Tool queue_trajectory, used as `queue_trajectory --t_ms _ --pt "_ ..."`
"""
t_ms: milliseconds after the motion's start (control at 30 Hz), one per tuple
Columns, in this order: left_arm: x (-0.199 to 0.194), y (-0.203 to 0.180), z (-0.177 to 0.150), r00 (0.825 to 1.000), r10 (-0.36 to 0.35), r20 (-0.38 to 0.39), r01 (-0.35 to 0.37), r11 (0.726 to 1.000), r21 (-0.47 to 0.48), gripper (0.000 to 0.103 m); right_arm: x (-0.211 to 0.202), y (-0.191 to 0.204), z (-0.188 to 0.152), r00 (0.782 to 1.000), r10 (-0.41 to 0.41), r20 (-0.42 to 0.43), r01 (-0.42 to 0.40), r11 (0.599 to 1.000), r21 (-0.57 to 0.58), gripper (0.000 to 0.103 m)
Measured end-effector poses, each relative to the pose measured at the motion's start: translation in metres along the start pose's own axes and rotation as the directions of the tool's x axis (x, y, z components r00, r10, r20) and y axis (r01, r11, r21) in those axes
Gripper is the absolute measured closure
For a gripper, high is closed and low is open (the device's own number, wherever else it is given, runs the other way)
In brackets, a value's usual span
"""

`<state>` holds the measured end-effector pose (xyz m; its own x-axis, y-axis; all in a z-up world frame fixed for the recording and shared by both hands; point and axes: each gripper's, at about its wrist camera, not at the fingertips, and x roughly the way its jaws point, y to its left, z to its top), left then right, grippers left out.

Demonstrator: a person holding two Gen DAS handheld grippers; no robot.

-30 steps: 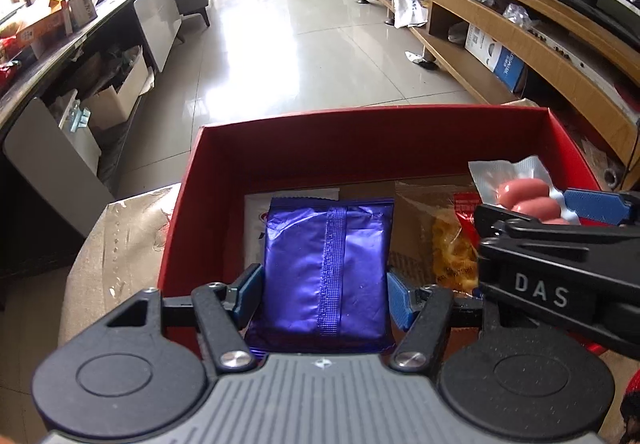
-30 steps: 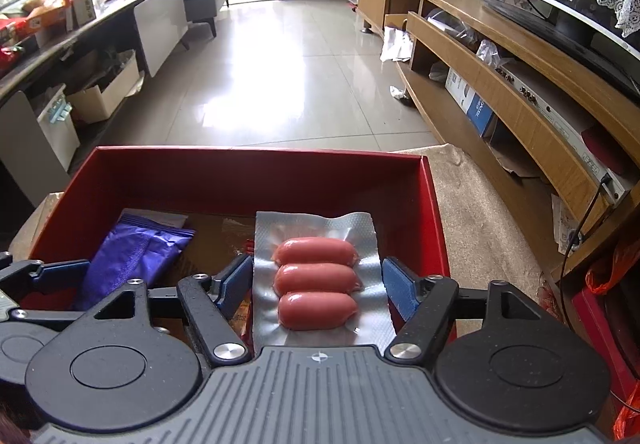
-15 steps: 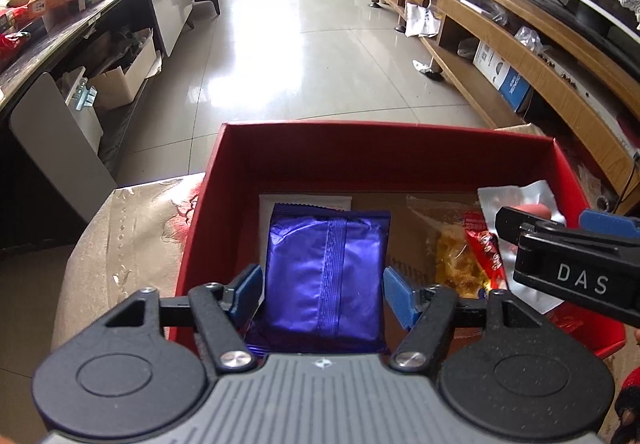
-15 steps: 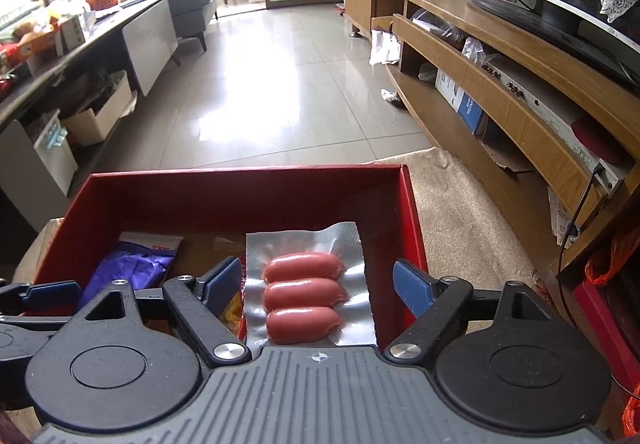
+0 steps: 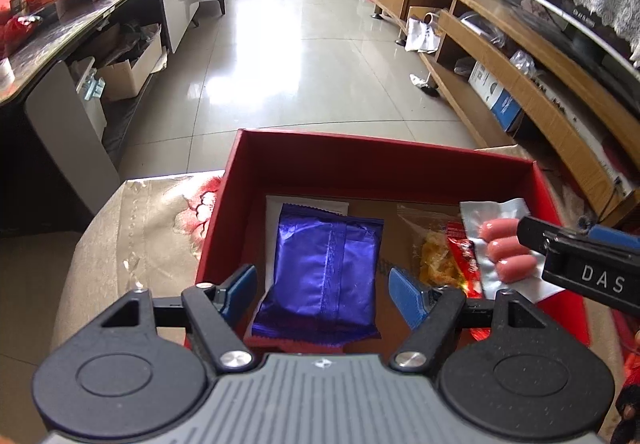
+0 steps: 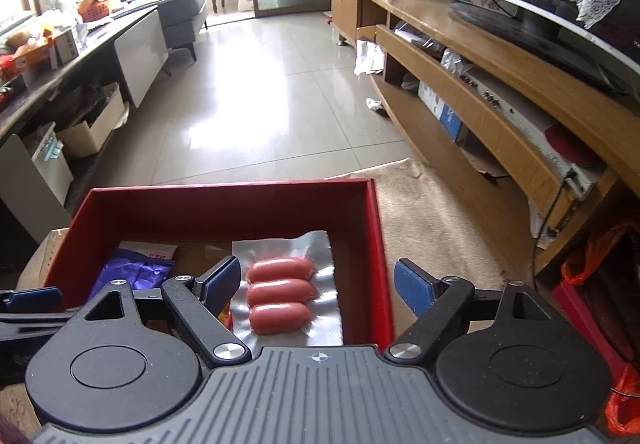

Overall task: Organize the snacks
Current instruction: 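Grasp the red spicy strip bag with left gripper while right grasps wrapped bun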

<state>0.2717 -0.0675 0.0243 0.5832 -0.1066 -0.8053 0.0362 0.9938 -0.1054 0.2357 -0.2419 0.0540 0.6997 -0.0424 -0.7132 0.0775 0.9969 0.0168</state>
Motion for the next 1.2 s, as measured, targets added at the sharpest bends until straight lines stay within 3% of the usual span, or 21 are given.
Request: queue_trajectory --t_ms 267,533,700,833,1067,1200 --pt "-0.030 0.020 -0.028 1.000 -0.005 -0.029 0.004 0.999 -0.032 0.033 -0.030 -0.009 -0.023 0.998 -0.050 -0.027 0.050 0.999 -0.014 0.013" --pt "-0.041 0.032 -0.065 0.995 -0.016 -0.099 0.010 0.998 -0.057 0.033 -0.047 -0.008 -0.054 0.995 -0.045 -0.087 0.042 0.999 -0.033 0.012" --pt "-0.035 0.036 -0.082 0.990 -0.011 -0.142 -0.002 0.996 -0.093 0.033 -0.047 -0.009 -0.070 0.989 -0.009 -0.150 0.008 1.000 -0.008 0.012" --pt "-0.026 0.036 -0.094 0.984 0.008 -0.178 -0.025 0.996 -0.091 0.033 -0.041 -0.020 -0.079 0.982 -0.034 -0.185 0.033 0.999 -0.004 0.012" --pt "-0.011 0.037 -0.102 0.972 -0.006 -0.233 -0.025 0.991 -0.130 0.033 -0.022 -0.041 -0.082 0.968 0.007 -0.252 0.020 0.994 0.103 0.010" --pt "-0.010 0.038 -0.105 0.972 0.000 -0.235 -0.031 0.991 -0.128 0.032 -0.010 -0.028 -0.083 0.962 0.001 -0.272 0.016 0.998 0.059 0.010"
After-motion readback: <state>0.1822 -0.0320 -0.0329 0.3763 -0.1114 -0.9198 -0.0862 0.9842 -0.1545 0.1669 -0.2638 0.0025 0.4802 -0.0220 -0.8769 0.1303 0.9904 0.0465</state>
